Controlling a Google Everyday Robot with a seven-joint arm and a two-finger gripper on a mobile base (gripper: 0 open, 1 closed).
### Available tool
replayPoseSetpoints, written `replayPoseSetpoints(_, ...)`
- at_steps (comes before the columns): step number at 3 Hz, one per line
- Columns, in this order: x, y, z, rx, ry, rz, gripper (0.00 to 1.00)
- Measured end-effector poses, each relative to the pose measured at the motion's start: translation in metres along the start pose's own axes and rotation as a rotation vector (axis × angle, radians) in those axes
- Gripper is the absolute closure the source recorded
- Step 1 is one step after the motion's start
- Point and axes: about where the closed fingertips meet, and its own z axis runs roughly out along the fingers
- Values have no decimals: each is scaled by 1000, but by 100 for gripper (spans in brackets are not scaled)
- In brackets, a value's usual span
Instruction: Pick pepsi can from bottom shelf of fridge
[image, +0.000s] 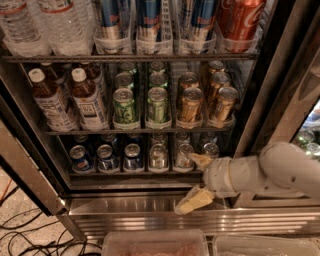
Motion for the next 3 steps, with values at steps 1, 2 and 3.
replayPoseSetpoints(1,7,20,28,52,-96,52,0)
replayPoseSetpoints(2,5,36,52,101,-154,88,0)
replayPoseSetpoints(3,-3,39,74,170,-221,147,0)
